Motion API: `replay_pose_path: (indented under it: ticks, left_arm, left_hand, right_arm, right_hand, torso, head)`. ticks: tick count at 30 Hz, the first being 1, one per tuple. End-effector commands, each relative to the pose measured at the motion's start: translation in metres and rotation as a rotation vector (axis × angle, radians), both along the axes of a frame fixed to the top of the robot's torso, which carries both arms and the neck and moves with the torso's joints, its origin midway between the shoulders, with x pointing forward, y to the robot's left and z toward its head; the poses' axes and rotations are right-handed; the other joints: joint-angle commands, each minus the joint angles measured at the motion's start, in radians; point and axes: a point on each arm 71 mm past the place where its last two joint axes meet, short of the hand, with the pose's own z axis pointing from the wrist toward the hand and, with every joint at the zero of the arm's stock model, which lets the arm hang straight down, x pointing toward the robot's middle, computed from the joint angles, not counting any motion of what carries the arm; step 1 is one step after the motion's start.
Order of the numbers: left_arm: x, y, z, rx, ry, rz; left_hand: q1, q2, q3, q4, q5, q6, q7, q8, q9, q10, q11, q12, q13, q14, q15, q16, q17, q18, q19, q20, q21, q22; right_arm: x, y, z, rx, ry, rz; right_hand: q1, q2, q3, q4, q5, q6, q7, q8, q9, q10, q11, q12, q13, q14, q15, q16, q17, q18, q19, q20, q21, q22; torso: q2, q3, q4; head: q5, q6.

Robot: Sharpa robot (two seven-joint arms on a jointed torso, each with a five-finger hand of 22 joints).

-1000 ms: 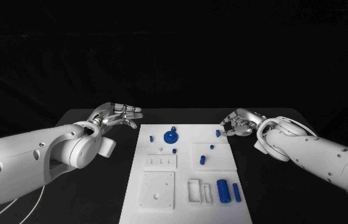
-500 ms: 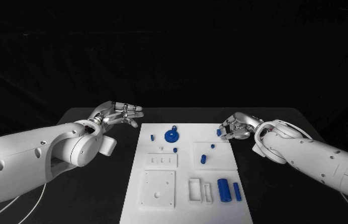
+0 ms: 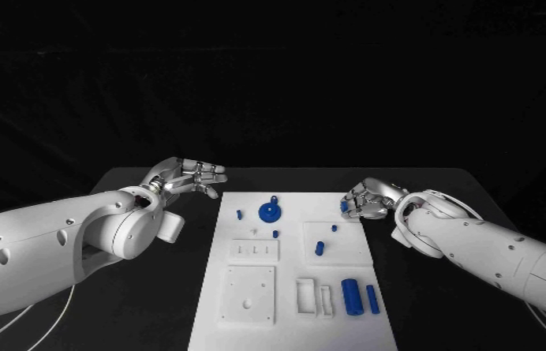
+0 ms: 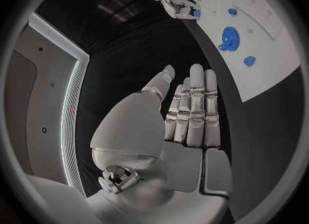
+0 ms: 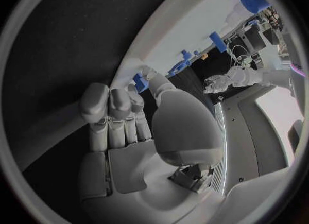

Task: Assemble the parts on the task board

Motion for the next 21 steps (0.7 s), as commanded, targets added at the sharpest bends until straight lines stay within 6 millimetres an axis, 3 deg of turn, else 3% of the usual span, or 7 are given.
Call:
replay_pose_path:
  ticks: [1,7,15,21]
  left_arm:
    - [-0.0004,-0.0027,0.0010,-0.004,-0.006,-0.020]
    - [-0.0004,-0.0027,0.0009,-0.003,-0.005,-0.020]
    - [-0.0005,-0.0024,0.0008,-0.003,-0.004,-0.020]
    - [-0.0005,-0.0025,0.0007,0.000,-0.002,-0.022]
  left_hand:
    - [0.000,0.000,0.002,-0.001,0.005,-0.007,0.001,-0.001,0.001,-0.007,0.001,-0.002,0.001,-0.001,0.002,-0.005,-0.002,-0.001,-0.003,0.004,0.004,-0.002]
    - [0.000,0.000,0.002,-0.001,0.005,-0.007,0.001,-0.001,0.001,-0.007,0.001,-0.002,0.001,-0.001,0.002,-0.005,-0.002,-0.001,-0.003,0.004,0.004,-0.002]
    - [0.000,0.000,0.002,-0.001,0.005,-0.007,0.001,-0.001,0.001,-0.007,0.001,-0.002,0.001,-0.001,0.002,-0.005,-0.002,-0.001,-0.003,0.004,0.004,-0.002]
    - [0.001,0.004,0.002,0.000,0.004,-0.003,-0.001,0.000,0.001,0.005,-0.003,-0.002,0.001,0.000,0.001,-0.003,-0.001,-0.001,-0.003,0.004,0.006,-0.001]
  right_arm:
    - [-0.0001,0.0020,-0.0011,0.005,0.000,0.013]
    - [0.0002,0.0025,-0.0015,0.007,0.000,0.012]
    - [0.0007,0.0017,-0.0004,0.010,-0.019,0.003]
    - [0.0012,0.0021,0.0032,0.022,-0.064,-0.024]
  right_hand:
    - [-0.003,0.012,0.020,0.002,-0.015,0.013,-0.001,-0.006,-0.001,0.003,-0.006,0.008,0.003,0.005,0.001,0.005,0.002,0.014,0.028,0.003,0.007,0.118]
    - [-0.006,0.023,0.090,-0.003,-0.085,0.048,-0.009,-0.006,-0.001,0.006,-0.010,0.013,0.007,0.006,-0.003,0.006,0.005,0.012,0.027,0.000,0.009,0.119]
    - [-0.002,0.058,0.160,-0.009,-0.177,0.157,-0.039,-0.002,0.005,0.010,-0.026,0.017,0.011,0.007,-0.016,0.006,0.008,0.005,0.027,-0.011,0.013,0.119]
    - [-0.002,0.076,0.177,-0.021,-0.200,0.202,-0.048,-0.003,0.008,0.021,-0.033,0.021,0.015,0.009,-0.022,0.009,0.013,-0.001,0.028,-0.019,0.021,0.121]
  torso:
    - [0.000,-0.0001,-0.0009]
    - [0.000,0.0004,-0.0013]
    - [0.000,0.0005,-0.0016]
    - [0.000,0.0011,-0.0023]
  head:
    - [0.001,-0.001]
    - [0.001,-0.002]
    - [0.001,-0.002]
    - [0.002,-0.002]
